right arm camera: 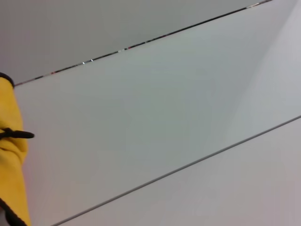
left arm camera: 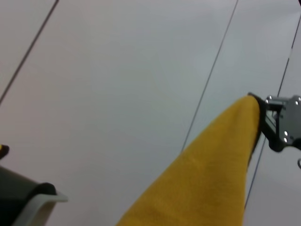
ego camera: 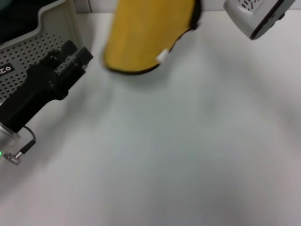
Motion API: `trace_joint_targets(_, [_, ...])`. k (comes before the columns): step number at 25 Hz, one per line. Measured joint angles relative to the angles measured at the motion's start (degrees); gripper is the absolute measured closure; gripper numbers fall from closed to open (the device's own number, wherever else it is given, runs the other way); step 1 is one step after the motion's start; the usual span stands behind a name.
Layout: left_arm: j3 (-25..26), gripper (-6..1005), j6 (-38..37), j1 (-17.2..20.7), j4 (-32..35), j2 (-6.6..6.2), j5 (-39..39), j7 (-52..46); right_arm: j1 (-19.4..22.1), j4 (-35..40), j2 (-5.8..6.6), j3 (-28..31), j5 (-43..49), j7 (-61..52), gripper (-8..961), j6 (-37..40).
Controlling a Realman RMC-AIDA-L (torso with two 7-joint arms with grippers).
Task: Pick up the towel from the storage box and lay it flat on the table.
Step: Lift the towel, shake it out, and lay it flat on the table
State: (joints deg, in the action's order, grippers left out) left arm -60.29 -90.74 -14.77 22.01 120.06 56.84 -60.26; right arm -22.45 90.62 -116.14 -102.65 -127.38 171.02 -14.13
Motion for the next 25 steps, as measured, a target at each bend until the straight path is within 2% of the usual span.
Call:
trace_joint_targets(5, [-0.4,419,2.2,-1.4,-0.3,-0.03,3.0,-0.3,-1.0,0.5,-0.04,-0.2,0.0,-0.1,950,1.8])
trace_joint_targets(8, [-1.5,419,2.3,-3.7,-1.5,0.21,6.4,-0.1,-2.3,0.4,-0.03,-1.3,0.0,-0.2,950,3.6])
trace_joint_targets(12, [-7.5,419,2.7,-9.8,-5.9,0.34,7.9,0.7,-4.4,-0.4,-0.04,-3.2,-0.4,-0.3,950,5.2])
trace_joint_targets(17, [-8.5,420,2.9,-15.0,-11.2,0.57,7.9,1.9,-6.3,-0.6,-0.04,-4.3,-0.6,-0.3,950,6.7])
trace_joint_targets(22, [-8.2,420,2.9,-16.5,-13.8,0.63,6.9,0.6,-7.7,0.1,-0.04,-4.2,-0.8,-0.9,949,6.7])
trace_joint_targets(25, [-8.0,420,3.2,-16.3,-15.1,0.68,3.2,0.4,-8.7,0.1,-0.04,-4.3,-0.8,-1.3,949,6.7])
